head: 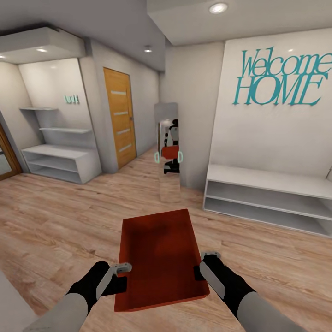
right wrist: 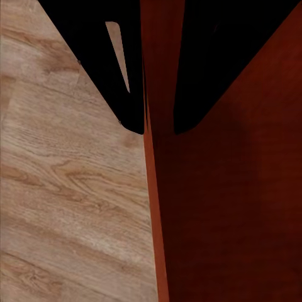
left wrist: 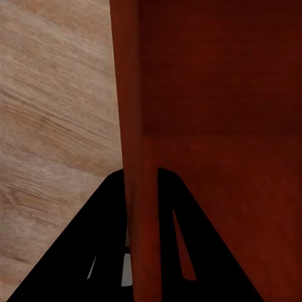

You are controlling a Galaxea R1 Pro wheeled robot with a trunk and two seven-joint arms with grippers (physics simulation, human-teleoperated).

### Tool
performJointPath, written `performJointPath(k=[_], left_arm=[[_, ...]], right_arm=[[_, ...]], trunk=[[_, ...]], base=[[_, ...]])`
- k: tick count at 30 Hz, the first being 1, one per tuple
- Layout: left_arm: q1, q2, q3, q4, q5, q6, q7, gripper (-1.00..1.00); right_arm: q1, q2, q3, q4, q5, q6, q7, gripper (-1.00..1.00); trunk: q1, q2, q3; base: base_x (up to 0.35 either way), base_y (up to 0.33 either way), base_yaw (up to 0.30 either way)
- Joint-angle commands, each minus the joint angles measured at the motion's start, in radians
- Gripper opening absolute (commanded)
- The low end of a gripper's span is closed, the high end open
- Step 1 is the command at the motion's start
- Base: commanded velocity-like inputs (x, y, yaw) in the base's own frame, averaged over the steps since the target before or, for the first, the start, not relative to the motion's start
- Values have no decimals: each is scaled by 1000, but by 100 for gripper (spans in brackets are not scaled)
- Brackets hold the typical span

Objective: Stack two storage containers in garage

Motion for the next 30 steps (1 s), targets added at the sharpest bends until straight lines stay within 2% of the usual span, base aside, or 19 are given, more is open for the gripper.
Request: performJointPath(k=[1,30], left_arm=[[-1,-3,7,-2,15,5,3,-100],[-1,-3,7,-2,15,5,3,-100]], right_arm=[[0,0,12,0,-19,3,-9,-100],[0,-1,12,0,-19,3,-9,-100]], trunk=[[1,-1,-1],[1,-1,-1]], base=[[335,0,0],[335,0,0]])
